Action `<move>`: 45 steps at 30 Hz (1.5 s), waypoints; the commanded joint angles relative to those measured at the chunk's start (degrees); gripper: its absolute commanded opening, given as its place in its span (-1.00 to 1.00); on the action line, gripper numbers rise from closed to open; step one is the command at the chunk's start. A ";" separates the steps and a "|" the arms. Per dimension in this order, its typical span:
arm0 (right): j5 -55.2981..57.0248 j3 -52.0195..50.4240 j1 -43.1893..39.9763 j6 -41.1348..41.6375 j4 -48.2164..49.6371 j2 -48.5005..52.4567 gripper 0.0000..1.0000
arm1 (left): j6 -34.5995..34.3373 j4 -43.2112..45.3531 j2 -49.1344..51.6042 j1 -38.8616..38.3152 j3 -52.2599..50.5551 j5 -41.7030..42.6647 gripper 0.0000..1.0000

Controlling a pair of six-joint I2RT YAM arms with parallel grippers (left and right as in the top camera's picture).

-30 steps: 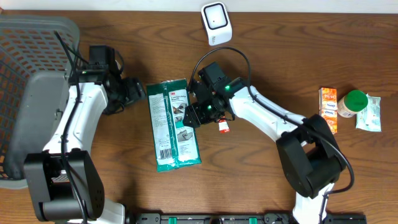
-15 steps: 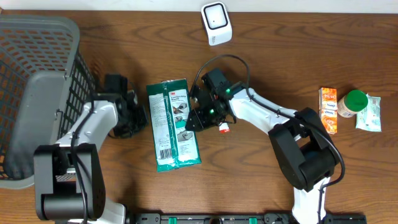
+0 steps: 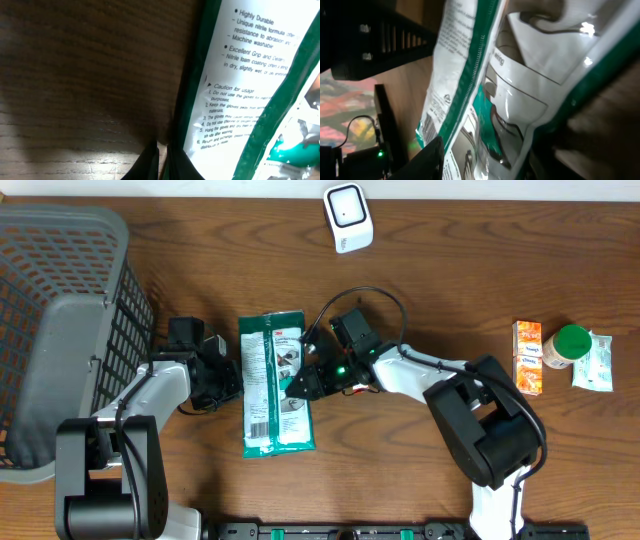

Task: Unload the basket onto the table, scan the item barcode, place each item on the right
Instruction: 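Move the right gripper to the green gloves pack and grasp its edge, then lift the gloves pack and hold it under the white scanner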

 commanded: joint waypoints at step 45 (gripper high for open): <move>50.01 35.32 0.46 -39.41 -53.20 -33.44 -0.98 | 2.84 6.36 -12.76 -0.13 -2.05 -9.11 0.49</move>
